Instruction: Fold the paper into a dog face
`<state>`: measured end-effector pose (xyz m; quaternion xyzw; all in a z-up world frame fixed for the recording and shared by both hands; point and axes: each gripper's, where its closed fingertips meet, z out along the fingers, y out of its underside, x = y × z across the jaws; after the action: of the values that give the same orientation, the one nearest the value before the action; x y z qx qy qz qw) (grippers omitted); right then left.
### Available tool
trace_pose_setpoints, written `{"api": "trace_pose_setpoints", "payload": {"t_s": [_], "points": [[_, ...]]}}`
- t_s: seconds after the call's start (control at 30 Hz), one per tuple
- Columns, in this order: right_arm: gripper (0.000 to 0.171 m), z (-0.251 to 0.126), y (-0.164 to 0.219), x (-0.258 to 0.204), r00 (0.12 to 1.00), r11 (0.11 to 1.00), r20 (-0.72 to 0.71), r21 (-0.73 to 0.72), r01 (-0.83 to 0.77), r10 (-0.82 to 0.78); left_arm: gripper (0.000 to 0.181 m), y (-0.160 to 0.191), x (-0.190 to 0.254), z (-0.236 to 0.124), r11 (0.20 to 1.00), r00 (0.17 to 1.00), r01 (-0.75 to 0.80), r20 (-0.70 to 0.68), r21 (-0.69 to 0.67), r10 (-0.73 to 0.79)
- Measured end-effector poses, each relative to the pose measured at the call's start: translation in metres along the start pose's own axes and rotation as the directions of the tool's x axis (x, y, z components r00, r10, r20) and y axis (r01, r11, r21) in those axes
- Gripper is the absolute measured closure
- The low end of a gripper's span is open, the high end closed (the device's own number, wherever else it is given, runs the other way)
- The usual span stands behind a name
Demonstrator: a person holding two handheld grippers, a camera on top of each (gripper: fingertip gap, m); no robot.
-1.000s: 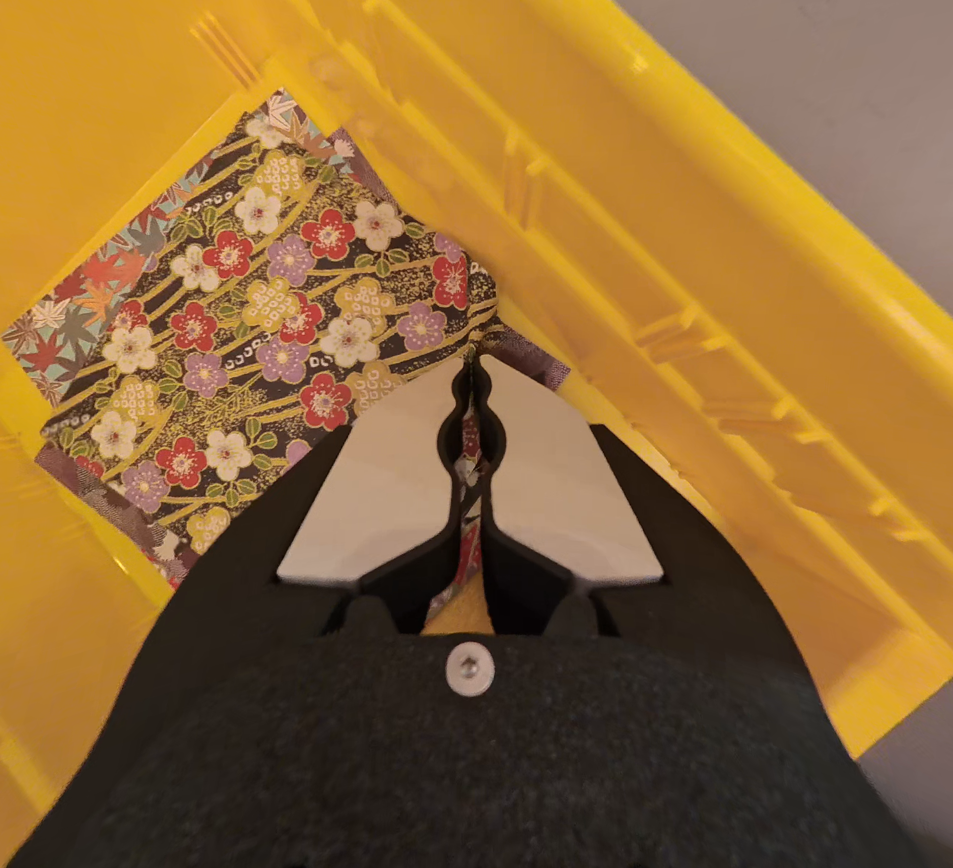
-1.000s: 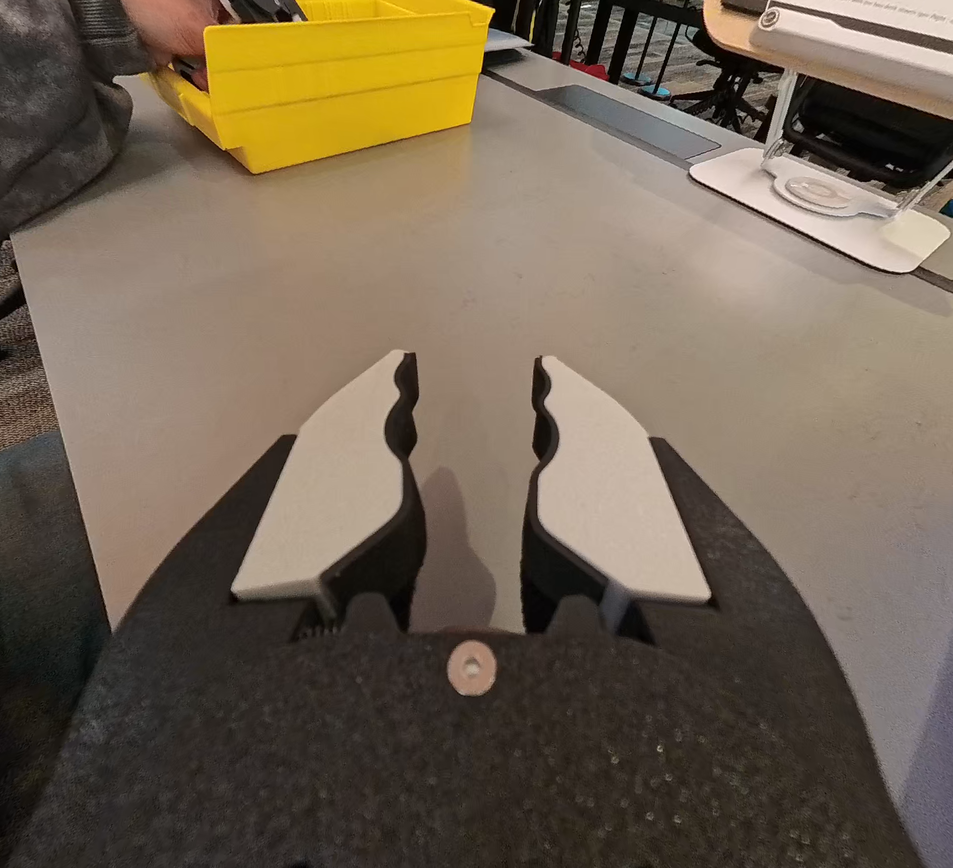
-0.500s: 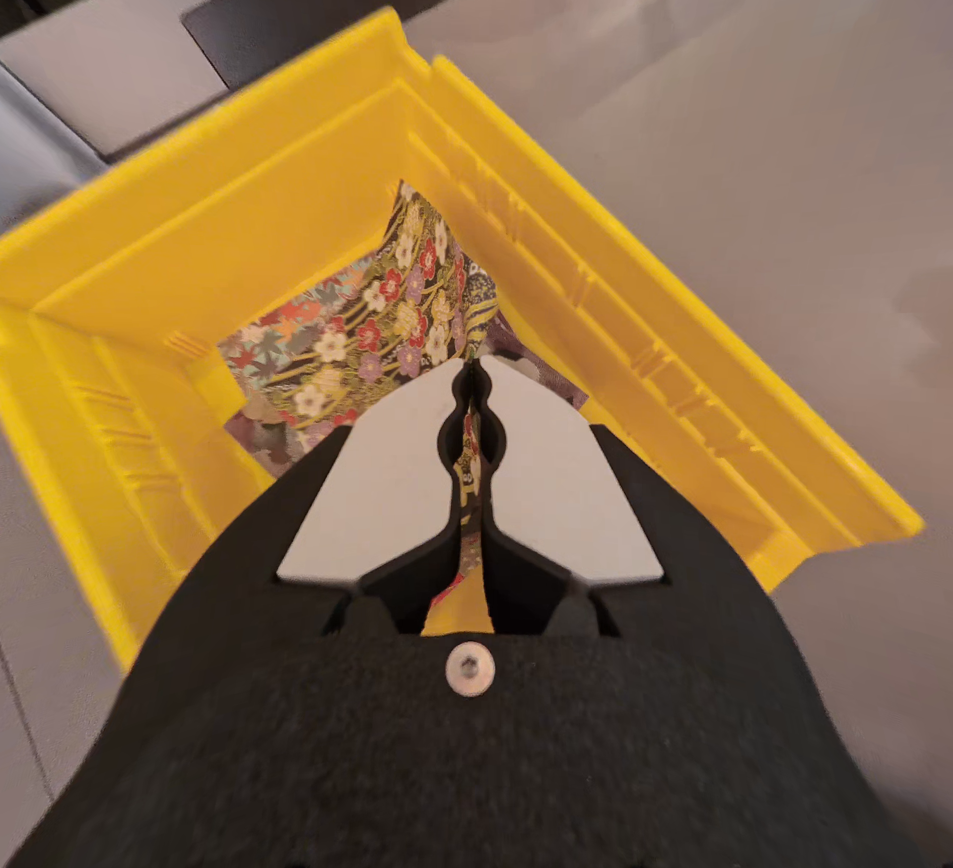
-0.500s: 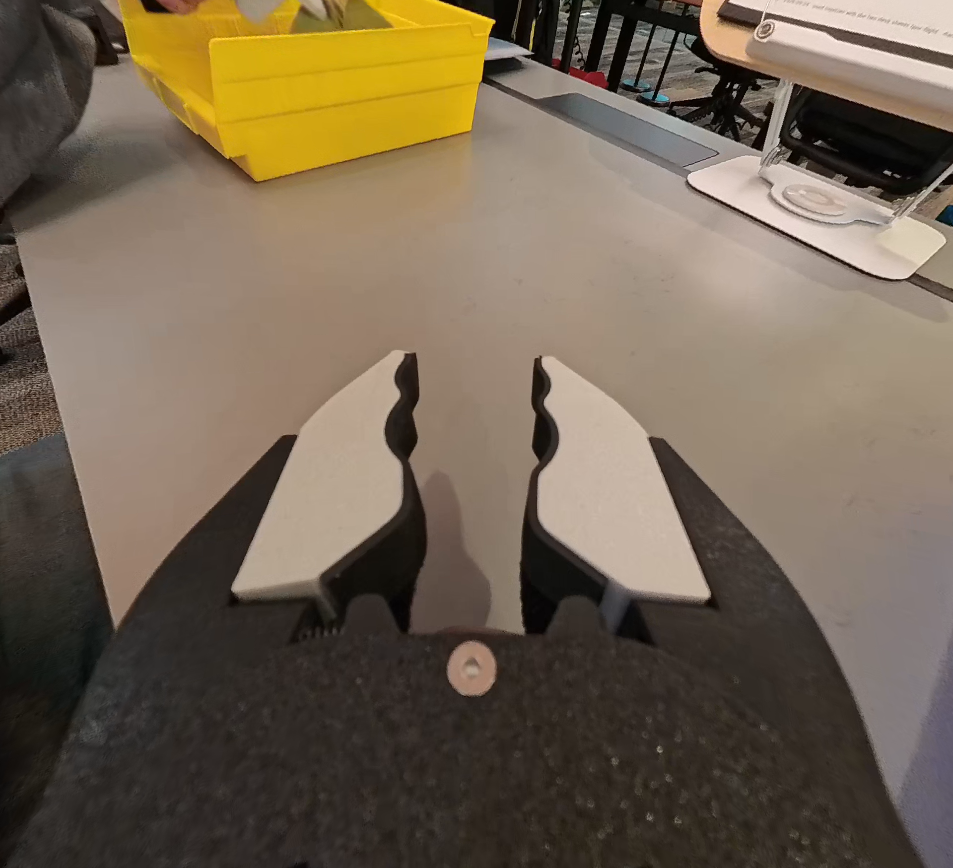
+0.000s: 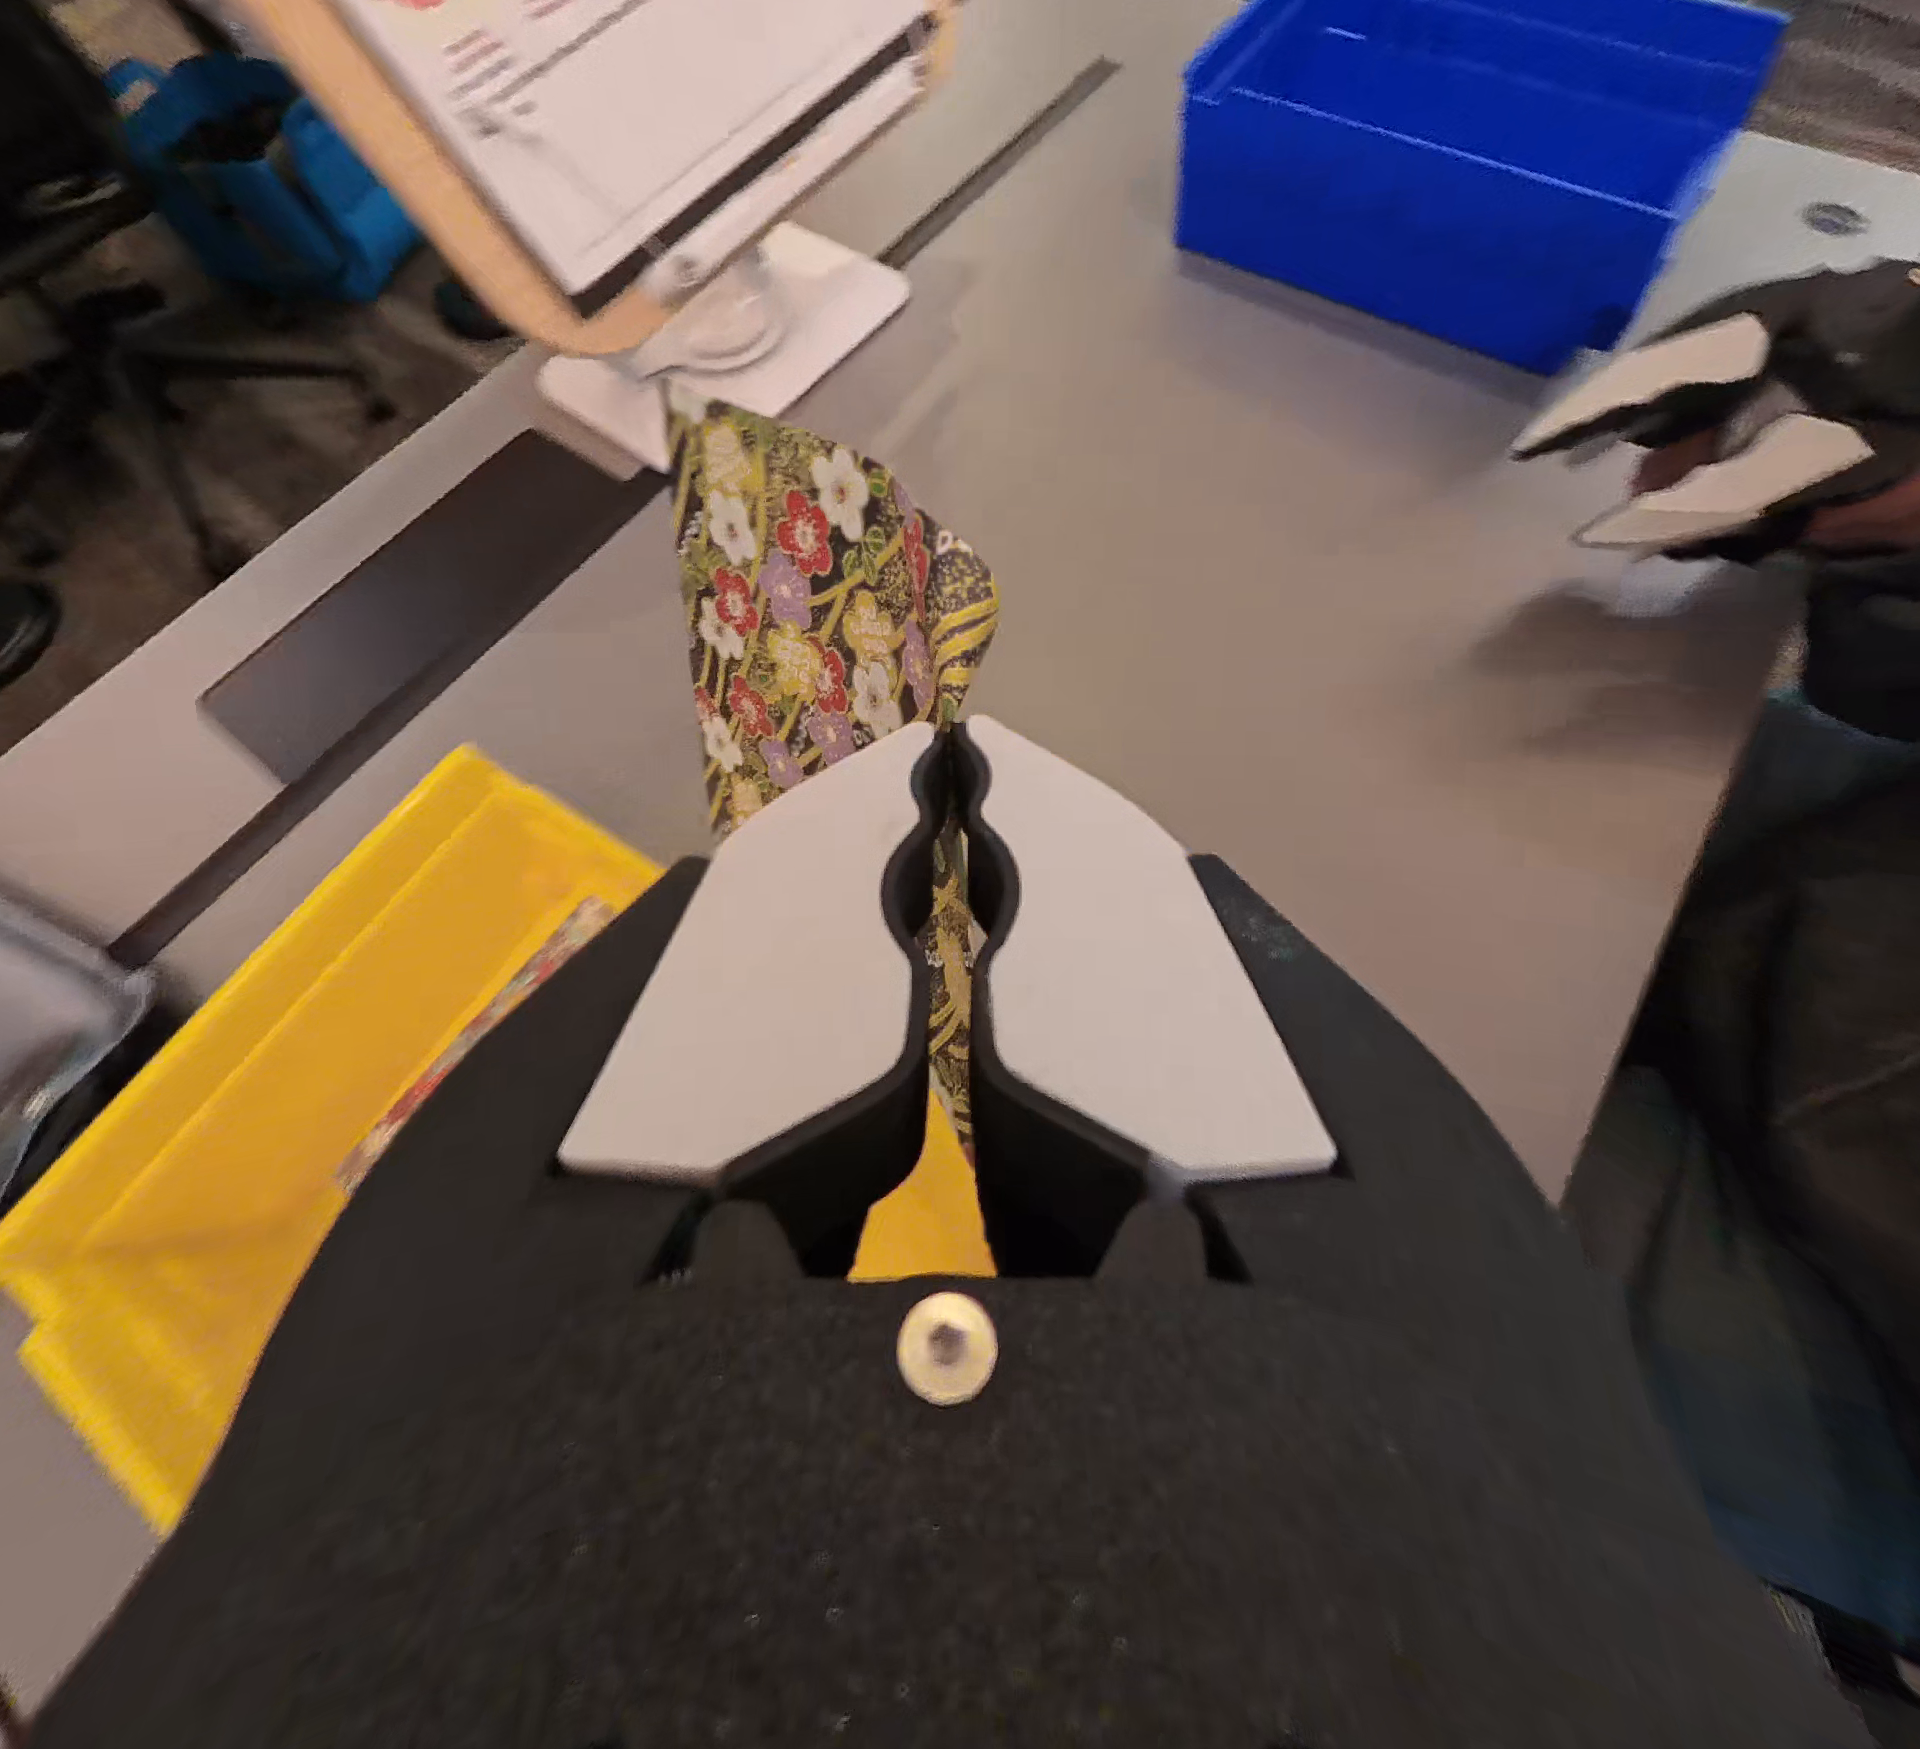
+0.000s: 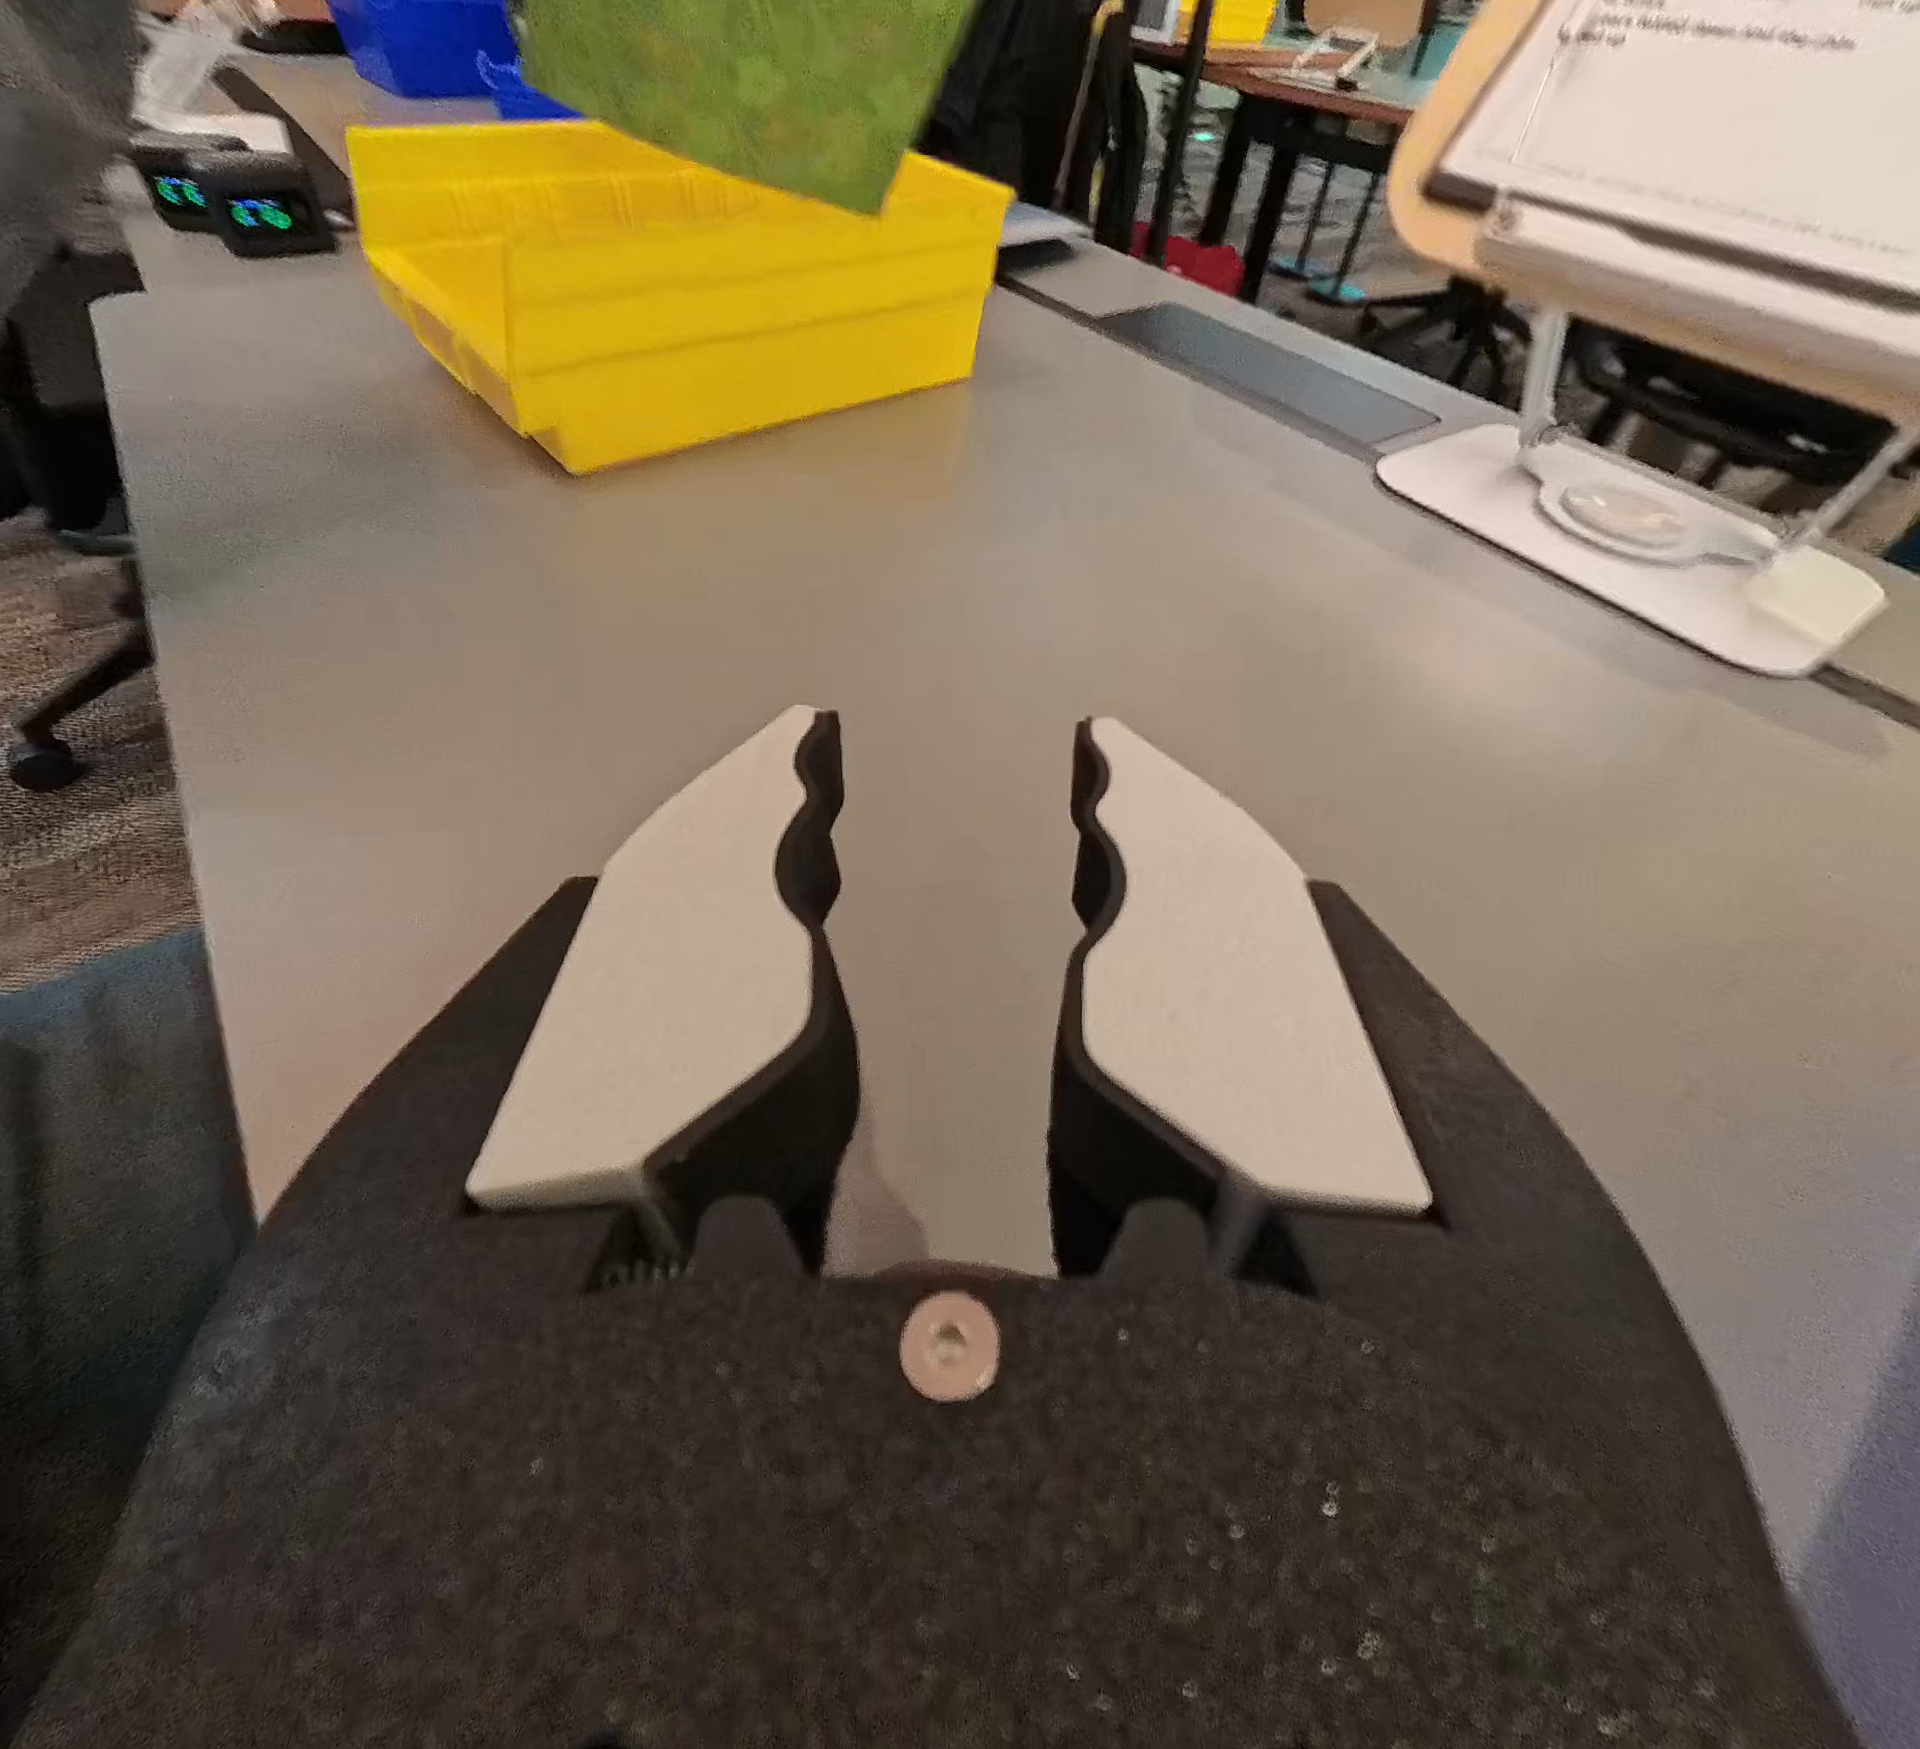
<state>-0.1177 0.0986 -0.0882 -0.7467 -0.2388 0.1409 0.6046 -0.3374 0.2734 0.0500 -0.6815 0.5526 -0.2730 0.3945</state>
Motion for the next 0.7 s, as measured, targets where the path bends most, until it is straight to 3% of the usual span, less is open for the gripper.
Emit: {"api": "trace_pose_setpoints", "payload": {"t_s": [0.17,0.4,0.57,0.7], "points": [[0.129,0.025,-0.051,-0.018,0.984,0.999,0.174,0.031,0.024,-0.029,0.181,-0.023,0.074,0.05,0.996,0.982,-0.089,-0.171,-0.015,0.085],[0.133,0.022,-0.112,-0.026,0.917,0.924,0.139,0.15,0.352,-0.373,0.181,-0.028,0.161,0.101,0.985,0.88,-0.153,-0.465,-0.082,0.098],[0.134,0.01,-0.109,-0.025,0.802,0.808,0.106,0.107,0.579,-0.588,0.181,-0.018,0.198,0.112,0.966,0.766,-0.185,-0.642,-0.183,0.025],[0.143,0.009,-0.097,-0.033,0.689,0.699,0.126,0.085,0.71,-0.714,0.181,-0.015,0.208,0.122,0.952,0.729,-0.19,-0.684,-0.242,-0.029]]}}
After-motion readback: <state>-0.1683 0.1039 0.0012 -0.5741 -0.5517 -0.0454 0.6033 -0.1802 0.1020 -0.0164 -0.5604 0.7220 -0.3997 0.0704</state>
